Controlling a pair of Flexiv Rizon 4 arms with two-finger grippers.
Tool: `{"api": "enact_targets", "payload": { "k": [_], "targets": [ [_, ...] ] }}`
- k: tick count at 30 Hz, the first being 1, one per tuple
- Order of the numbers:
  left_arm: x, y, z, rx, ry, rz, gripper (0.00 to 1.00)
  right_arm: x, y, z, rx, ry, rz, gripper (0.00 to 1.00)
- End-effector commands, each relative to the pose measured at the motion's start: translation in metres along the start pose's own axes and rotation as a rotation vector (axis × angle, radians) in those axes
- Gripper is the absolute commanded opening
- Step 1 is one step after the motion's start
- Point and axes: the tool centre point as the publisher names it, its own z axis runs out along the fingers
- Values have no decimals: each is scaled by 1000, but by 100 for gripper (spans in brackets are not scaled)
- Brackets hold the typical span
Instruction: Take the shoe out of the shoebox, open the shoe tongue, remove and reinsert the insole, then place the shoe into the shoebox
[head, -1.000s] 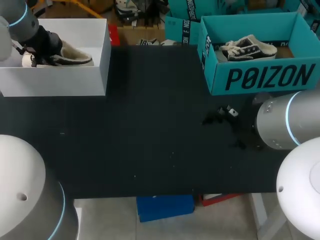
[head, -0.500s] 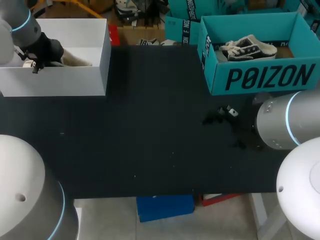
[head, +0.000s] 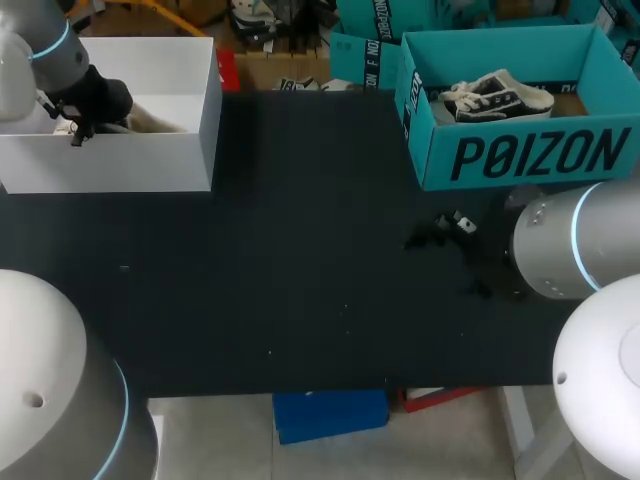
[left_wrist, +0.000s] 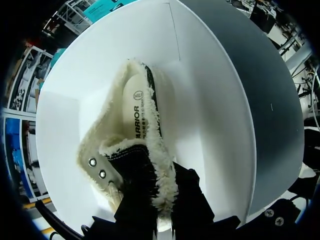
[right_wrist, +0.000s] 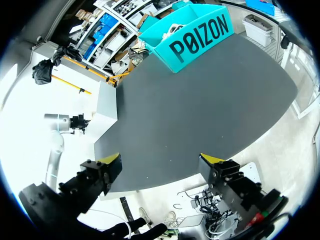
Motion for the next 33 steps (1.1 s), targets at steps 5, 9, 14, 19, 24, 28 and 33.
{"api": "enact_targets", "payload": {
  "k": [5, 9, 14, 19, 24, 28, 33],
  "targets": [
    [-9, 3, -6, 13, 30, -28, 100, 3, -5, 6, -18, -2, 5, 100],
    [-13, 1, -13, 21, 32, -37, 100, 3, -5, 6, -18, -2, 5, 100],
    [-19, -5, -27, 18, 57, -36, 100, 3, -5, 6, -18, -2, 5, 100],
    [-20, -14, -44, 7, 99, -39, 100, 3, -5, 6, -18, -2, 5, 100],
    [-21, -29, -62, -4, 116, -34, 100, 3, -5, 6, -18, -2, 5, 100],
    [-20, -44, -79, -13, 118, -29, 100, 3, -5, 6, -18, -2, 5, 100],
    [-16, -61, -102, -42, 120, -34, 100, 3, -5, 6, -18, -2, 5, 100]
  ]
}}
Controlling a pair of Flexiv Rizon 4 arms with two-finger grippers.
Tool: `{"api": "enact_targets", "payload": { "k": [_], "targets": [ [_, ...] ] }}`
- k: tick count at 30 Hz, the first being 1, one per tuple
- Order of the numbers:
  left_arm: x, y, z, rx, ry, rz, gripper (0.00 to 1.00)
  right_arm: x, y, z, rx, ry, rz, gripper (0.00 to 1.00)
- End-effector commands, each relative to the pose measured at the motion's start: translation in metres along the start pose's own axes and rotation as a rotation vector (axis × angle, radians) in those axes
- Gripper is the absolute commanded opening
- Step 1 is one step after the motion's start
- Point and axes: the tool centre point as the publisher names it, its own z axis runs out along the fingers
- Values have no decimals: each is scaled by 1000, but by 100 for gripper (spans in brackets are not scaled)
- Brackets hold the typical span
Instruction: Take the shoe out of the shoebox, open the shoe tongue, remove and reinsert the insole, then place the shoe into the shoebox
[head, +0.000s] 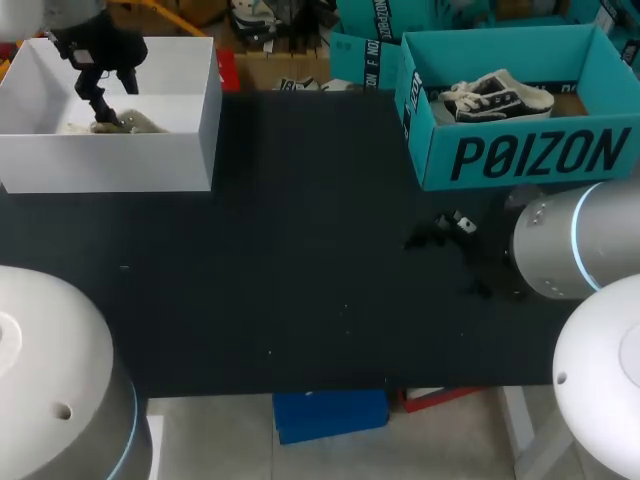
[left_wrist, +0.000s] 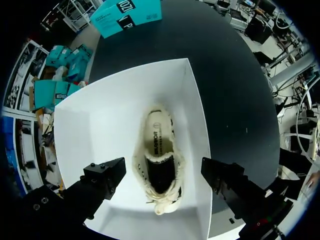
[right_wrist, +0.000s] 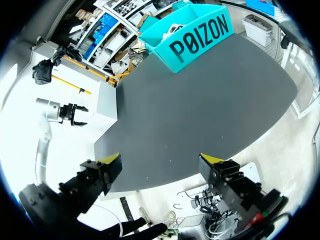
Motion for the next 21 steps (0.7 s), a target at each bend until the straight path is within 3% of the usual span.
{"api": "enact_targets", "payload": {
  "k": [1, 11, 21],
  "targets": [
    [14, -15, -26, -54, -7, -11, 100, 3, -5, 6, -18, -2, 5, 100],
    [42, -49, -57, -90, -13, -77, 100, 3, -5, 6, -18, -2, 5, 100],
    [74, -64, -56, -2, -146, -368, 100, 3, -5, 6, -18, -2, 5, 100]
  ]
}}
